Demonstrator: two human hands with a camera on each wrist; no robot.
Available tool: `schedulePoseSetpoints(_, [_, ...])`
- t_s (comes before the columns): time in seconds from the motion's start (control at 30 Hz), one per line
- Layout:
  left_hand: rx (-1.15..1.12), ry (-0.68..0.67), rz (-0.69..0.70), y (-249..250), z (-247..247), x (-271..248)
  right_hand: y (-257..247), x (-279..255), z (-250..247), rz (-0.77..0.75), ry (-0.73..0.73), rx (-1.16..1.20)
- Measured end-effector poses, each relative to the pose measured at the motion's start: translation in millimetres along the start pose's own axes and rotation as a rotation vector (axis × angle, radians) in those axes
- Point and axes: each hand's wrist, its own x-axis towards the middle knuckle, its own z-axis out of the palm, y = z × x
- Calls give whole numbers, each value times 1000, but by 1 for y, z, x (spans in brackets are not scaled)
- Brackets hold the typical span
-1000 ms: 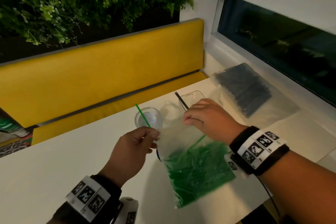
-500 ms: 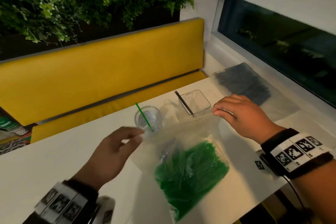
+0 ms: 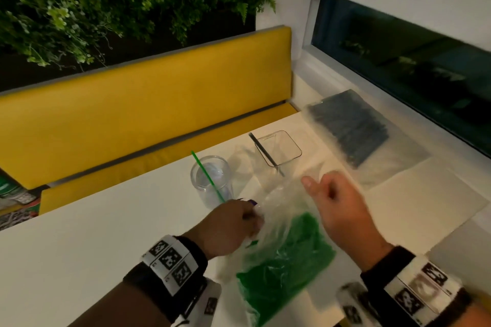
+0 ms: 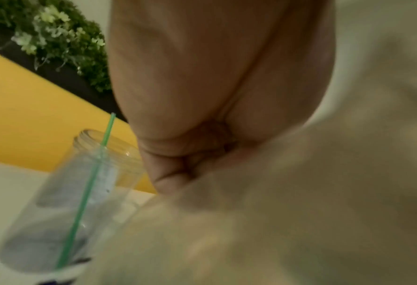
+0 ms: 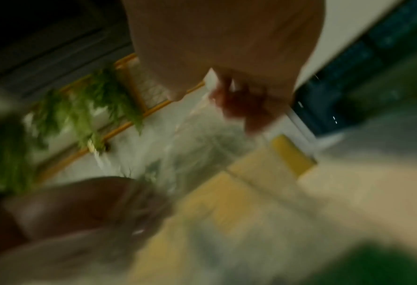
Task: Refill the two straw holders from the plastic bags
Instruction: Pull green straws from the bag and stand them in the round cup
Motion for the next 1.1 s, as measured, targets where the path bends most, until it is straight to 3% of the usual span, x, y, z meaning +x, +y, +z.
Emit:
schedulePoseSetpoints(0.07, [-136,55,14,9,14,-1,0,-11,17,313,-288,135])
schedulePoseSetpoints(0.13, [-191,76,39,17,24,-3,4,-13,28,359,-412,209])
schedulePoseSetpoints(0.23, [-265,176,-43,14,25,-5,8,-6,31,373,-340,341])
schedulePoseSetpoints(0.33, [-326,290,-134,-6,10,-11,16,-4,25,597,-217,740])
schedulePoseSetpoints(0.4, [-323,332,-193,-20,0,-16,13,-6,21,692,-236,896])
schedulePoseSetpoints(0.47, [-268,338,-204,-26,-6,-20,9,-11,22,712,-308,836])
schedulePoseSetpoints(0.53, [-48,312,-191,-21,-7,-27,3,-14,30,644,-332,621])
schedulePoseSetpoints(0.63, [260,470,-77,5,-3,-44,-5,-12,39,573,-277,443])
schedulePoseSetpoints(0.73, [43,617,39,20,-6,-44,-6,-11,41,543,-271,445])
schedulePoseSetpoints(0.8, [-146,517,-39,12,-14,-32,-6,-13,39,521,-304,476])
schedulePoseSetpoints(0.9, [-171,176,-44,-1,-17,-20,-9,-15,35,489,-326,495])
schedulePoseSetpoints(1.1, [-540,61,35,10,5,-17,-20,-16,41,300,-394,427])
